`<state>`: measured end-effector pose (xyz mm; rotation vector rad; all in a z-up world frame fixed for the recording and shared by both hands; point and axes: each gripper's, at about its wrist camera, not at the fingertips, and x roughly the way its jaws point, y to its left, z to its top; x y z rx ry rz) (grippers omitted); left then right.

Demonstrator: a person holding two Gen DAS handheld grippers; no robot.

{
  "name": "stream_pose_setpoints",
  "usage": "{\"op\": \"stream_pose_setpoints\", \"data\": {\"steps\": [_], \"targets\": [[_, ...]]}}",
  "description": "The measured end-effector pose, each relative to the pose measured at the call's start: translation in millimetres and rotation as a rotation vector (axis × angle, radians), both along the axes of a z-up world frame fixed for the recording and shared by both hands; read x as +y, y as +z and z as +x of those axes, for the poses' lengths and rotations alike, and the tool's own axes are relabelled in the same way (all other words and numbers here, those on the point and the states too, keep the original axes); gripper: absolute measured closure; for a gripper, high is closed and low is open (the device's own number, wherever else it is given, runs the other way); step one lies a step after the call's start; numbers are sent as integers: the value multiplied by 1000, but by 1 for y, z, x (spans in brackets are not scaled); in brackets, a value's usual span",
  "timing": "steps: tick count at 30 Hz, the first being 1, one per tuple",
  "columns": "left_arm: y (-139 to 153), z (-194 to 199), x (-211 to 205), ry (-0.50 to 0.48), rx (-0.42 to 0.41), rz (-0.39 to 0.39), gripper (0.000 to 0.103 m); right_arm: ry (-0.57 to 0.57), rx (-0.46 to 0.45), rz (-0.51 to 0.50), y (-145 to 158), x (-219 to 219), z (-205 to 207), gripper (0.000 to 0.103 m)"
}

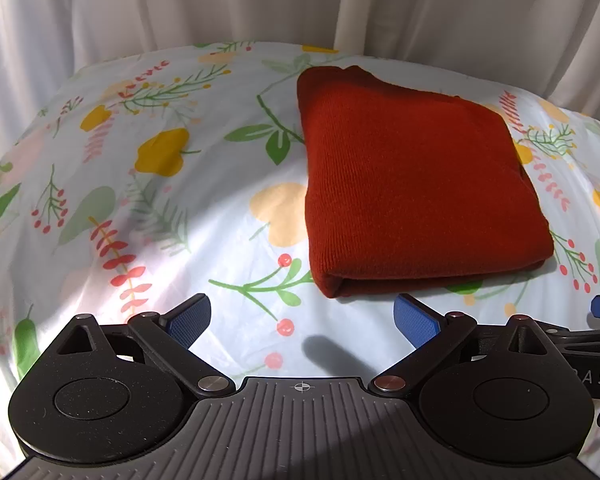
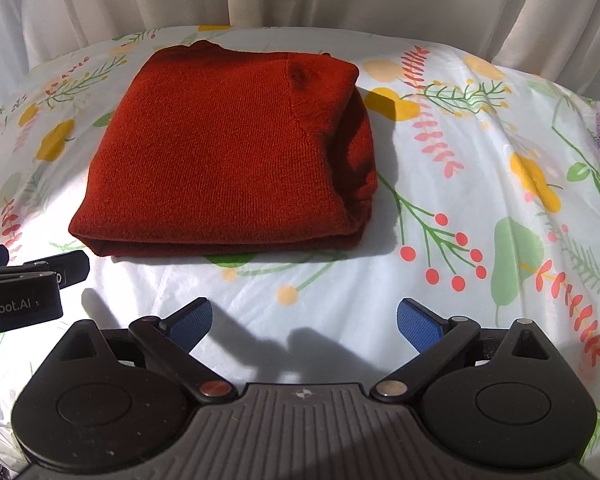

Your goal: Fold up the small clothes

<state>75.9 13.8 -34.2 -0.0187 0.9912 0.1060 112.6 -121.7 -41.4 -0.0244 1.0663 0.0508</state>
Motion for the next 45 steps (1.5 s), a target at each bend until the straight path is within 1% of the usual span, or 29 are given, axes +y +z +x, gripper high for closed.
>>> {"op": "stream_pose_setpoints", "data": {"steps": [12, 45], "targets": [[0, 1, -5, -9, 8, 19, 2, -8, 1, 2, 1, -6, 1, 4], [0, 2, -7, -7, 22, 19, 2, -19, -13, 1, 8, -11, 5, 4]]}}
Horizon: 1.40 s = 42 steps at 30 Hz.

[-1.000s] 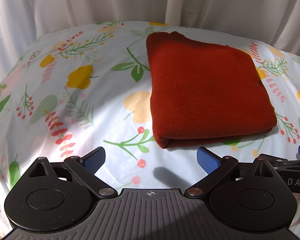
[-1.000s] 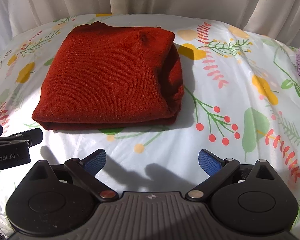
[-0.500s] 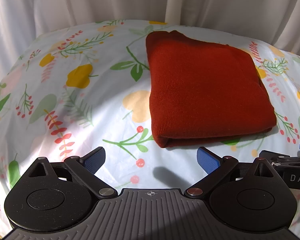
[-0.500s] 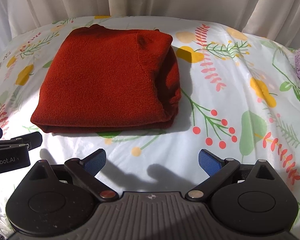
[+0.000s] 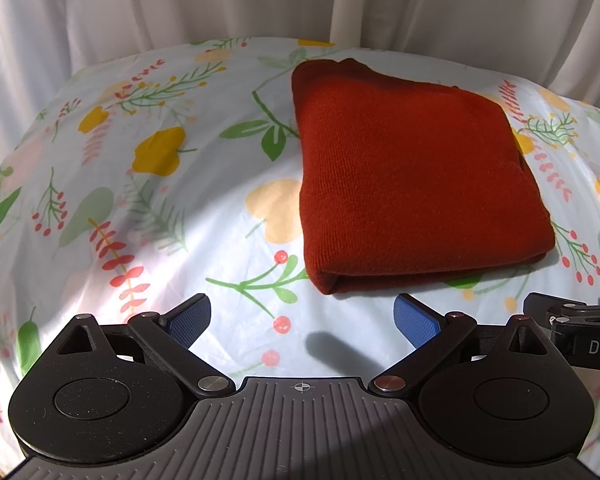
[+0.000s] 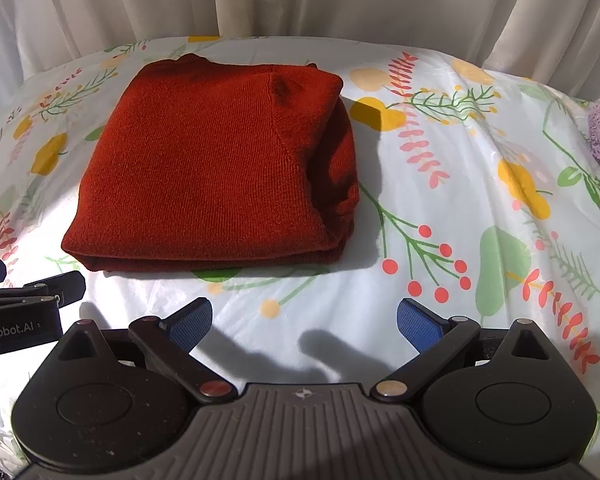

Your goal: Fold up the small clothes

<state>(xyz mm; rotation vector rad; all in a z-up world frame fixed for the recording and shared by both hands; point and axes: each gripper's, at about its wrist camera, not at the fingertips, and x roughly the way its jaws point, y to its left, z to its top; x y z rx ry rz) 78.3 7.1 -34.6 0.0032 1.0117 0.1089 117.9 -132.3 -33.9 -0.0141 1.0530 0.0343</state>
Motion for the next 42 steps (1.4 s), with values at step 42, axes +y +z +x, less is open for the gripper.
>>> {"op": "stream_pose_setpoints", "data": {"steps": [42], "targets": [[-5, 5, -5, -32, 10, -10, 2, -10, -23, -2, 5, -7, 1, 4]]}}
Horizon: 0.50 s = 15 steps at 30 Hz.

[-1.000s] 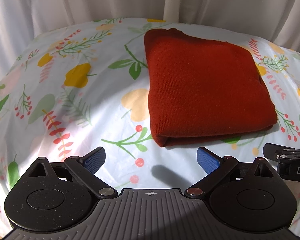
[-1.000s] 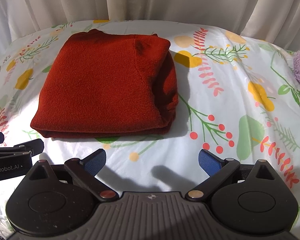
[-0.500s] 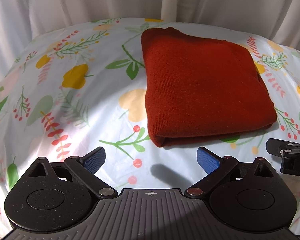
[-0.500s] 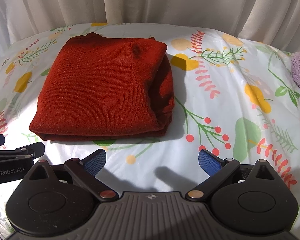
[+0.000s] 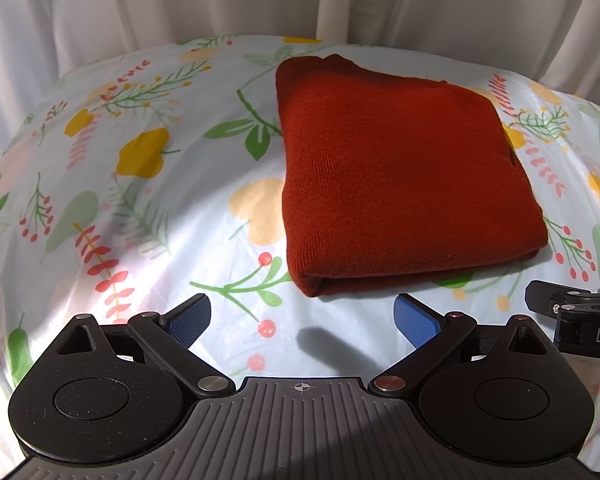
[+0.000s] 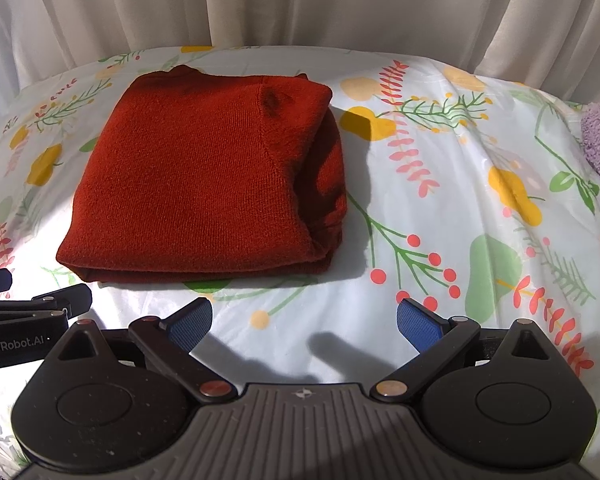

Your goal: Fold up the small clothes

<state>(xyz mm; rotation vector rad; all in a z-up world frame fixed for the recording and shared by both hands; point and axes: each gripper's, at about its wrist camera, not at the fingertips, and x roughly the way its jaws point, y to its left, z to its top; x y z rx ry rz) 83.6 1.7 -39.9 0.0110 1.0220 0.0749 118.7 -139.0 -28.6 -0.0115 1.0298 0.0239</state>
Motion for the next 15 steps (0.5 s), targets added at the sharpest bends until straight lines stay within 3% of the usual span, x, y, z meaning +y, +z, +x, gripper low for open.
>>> {"op": "stream_pose_setpoints", "data": {"steps": [15], "targets": [[-1, 0, -6, -31, -19, -2, 2, -4, -2, -3, 0, -2, 2, 4]]}}
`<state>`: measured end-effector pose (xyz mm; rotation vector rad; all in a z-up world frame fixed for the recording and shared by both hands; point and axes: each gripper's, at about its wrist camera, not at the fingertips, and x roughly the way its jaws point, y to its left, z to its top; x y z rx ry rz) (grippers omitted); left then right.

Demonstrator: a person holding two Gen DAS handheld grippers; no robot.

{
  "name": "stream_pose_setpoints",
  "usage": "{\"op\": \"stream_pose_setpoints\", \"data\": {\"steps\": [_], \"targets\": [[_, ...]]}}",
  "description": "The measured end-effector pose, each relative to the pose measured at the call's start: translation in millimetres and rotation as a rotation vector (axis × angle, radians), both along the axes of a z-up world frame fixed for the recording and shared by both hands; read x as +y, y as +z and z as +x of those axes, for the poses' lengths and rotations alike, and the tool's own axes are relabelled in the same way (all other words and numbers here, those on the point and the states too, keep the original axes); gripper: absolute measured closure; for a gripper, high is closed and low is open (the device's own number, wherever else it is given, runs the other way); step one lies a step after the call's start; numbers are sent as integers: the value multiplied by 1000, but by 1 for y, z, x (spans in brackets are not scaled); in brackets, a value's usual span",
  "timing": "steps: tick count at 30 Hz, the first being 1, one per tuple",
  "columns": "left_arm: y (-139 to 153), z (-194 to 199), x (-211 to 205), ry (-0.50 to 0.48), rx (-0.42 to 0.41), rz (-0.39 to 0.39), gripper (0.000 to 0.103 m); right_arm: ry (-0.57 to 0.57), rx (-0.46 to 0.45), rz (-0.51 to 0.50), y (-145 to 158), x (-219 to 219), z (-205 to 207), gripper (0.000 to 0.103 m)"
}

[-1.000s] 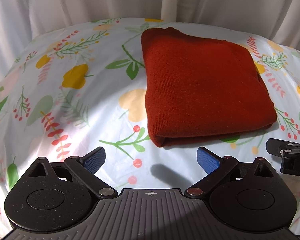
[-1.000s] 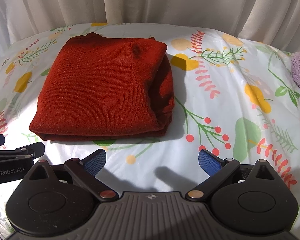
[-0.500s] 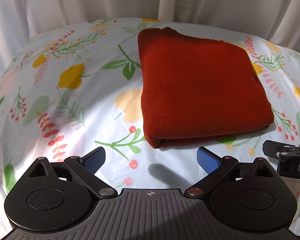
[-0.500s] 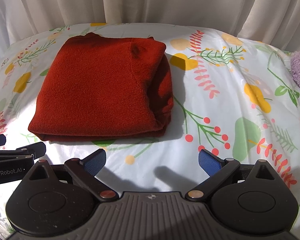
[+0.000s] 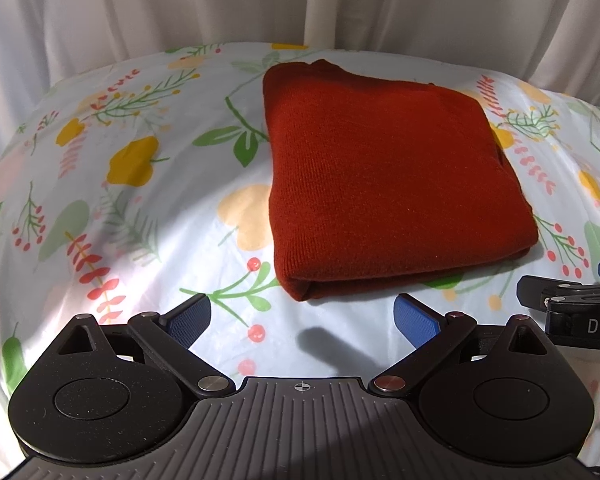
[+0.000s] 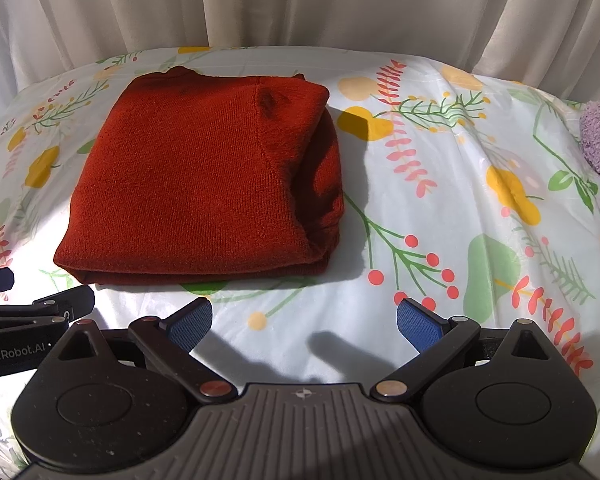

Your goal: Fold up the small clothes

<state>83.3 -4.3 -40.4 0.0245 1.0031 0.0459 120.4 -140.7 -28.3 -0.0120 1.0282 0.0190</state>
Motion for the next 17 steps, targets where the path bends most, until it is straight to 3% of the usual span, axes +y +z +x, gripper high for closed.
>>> {"op": "stream_pose_setpoints", "data": {"steps": [17], "targets": [[-2, 0, -5, -8, 24, 22, 2, 0, -11, -18, 3, 2, 0, 4]]}}
